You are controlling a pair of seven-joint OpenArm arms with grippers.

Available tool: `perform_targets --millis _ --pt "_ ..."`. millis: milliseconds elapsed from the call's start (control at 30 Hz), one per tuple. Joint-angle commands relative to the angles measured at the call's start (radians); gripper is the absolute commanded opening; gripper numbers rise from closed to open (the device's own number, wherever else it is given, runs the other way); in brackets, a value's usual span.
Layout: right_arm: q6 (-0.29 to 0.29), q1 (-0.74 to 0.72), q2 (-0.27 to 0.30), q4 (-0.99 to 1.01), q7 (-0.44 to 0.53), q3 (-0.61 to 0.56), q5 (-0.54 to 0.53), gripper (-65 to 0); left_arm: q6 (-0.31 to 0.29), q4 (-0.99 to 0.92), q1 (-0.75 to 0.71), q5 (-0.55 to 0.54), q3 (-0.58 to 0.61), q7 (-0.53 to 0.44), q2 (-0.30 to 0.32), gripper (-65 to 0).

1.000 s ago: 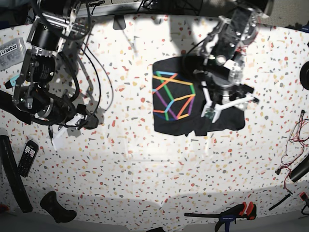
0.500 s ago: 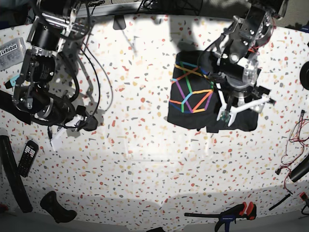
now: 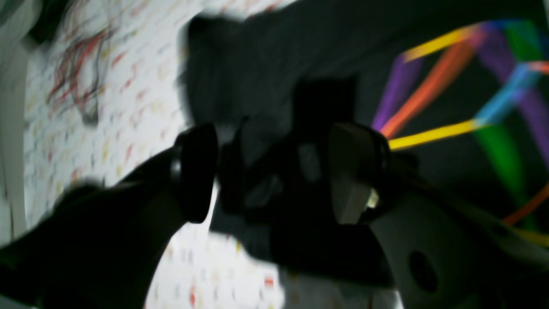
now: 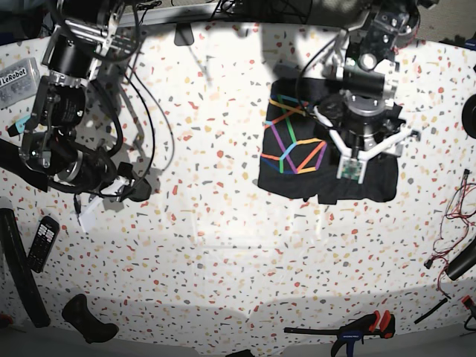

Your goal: Fold the T-shirt properly

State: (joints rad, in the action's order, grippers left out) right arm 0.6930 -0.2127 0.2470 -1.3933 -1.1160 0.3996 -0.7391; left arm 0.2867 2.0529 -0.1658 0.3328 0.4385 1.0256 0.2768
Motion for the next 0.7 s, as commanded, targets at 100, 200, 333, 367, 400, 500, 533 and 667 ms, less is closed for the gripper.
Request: perform_targets --millis 100,200,333,367,400,500,533,667 --pt "0.005 -0.023 0.013 -0.018 0.016 0.003 -0.024 -43.8 0.009 0.017 0.002 0.006 -0.005 -0.039 0.003 -26.1" --pt "0.005 -0.023 0.013 -0.018 0.016 0.003 -0.024 -43.9 0.009 -0.013 0.003 0.007 -0.005 -0.040 0.003 -26.1" --pt "0.005 -0.022 0.013 -0.018 0.016 0.003 -0.024 -43.9 0.010 -0.105 0.003 0.006 -0.005 -0.052 0.000 -26.1" --pt "0.005 -0.022 0.012 -0.018 0.016 0.003 -0.024 -43.9 0.010 -0.129 0.003 0.006 -0.005 -0.058 0.000 -26.1" --pt "0.005 -0.023 0.011 -0.018 0.016 0.003 -0.024 -43.9 0.010 -0.149 0.003 0.007 -0.005 -0.058 0.001 -26.1" --pt "0.005 -0.022 0.011 -0.018 0.016 0.003 -0.024 -43.9 0.012 -0.175 0.003 0.079 -0.005 -0.038 0.001 -26.1" --pt "0.005 -0.023 0.011 -0.018 0.016 0.003 -0.024 -43.8 0.028 -0.175 0.003 0.124 -0.005 -0.020 0.001 -26.1" --pt "0.005 -0.023 0.011 -0.018 0.016 0.003 -0.024 -43.9 0.074 -0.174 0.003 0.320 -0.005 0.076 0.001 -26.1"
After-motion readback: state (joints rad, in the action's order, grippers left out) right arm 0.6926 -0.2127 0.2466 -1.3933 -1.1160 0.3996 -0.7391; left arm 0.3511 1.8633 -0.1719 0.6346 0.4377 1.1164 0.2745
